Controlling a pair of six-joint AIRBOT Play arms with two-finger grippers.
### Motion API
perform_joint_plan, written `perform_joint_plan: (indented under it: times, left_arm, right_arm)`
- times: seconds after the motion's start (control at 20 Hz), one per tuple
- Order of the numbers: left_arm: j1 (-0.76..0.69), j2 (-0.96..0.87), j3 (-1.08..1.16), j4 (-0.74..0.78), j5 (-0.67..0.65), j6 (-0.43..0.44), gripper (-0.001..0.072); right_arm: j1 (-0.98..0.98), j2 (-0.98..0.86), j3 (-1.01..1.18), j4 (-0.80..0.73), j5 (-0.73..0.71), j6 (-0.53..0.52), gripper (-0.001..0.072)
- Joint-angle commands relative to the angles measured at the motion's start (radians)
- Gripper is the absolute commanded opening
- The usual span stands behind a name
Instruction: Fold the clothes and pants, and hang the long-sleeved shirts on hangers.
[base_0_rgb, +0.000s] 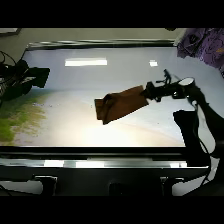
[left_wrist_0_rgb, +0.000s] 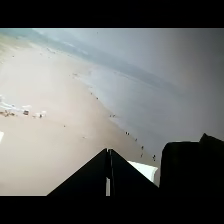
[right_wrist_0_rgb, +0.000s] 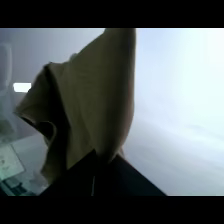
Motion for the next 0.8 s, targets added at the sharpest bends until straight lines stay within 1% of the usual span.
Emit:
perform_joint_plan:
  times: [0.0,0.15,0.25,0.5,0.75]
  left_arm:
    - [0.000,-0.001,0.000,-0.007,-0.001,0.000,0.0021]
    - [0.000,-0.001,0.000,-0.006,-0.004,0.000,0.0021]
    - [0.000,-0.001,0.000,-0.006,-0.010,0.000,0.0021]
    - [0.000,-0.001,0.000,-0.007,-0.011,-0.001,0.0021]
    - [0.000,0.000,0.000,-0.042,-0.014,-0.004,0.0021]
  right_arm:
    - [-0.089,0.035,0.196,-0.117,0.056,0.166,0.0026]
    - [-0.181,0.058,0.309,-0.198,0.093,0.245,0.0026]
    - [-0.244,0.076,0.344,-0.232,0.092,0.288,0.0026]
    - [-0.382,0.129,0.349,-0.314,0.076,0.413,0.0026]
    - [-0.444,0.190,0.350,-0.501,0.074,0.563,0.0026]
